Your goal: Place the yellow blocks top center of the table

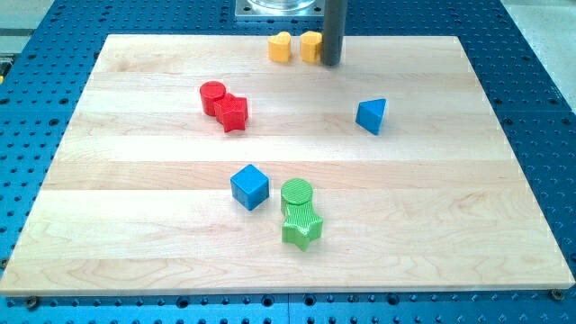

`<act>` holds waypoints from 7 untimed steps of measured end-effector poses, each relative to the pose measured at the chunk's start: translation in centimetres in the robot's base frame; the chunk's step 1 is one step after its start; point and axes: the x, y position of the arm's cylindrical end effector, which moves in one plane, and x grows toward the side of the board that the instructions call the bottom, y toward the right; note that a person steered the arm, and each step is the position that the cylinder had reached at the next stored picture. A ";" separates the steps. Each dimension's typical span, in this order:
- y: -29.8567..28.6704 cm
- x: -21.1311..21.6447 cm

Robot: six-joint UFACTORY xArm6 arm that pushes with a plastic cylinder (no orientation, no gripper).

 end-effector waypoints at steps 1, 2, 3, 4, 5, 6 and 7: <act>3.4 -2.2; -1.0 -2.5; -3.6 -2.5; -3.5 -2.5; 1.8 -2.4; 5.3 1.6; 5.2 7.1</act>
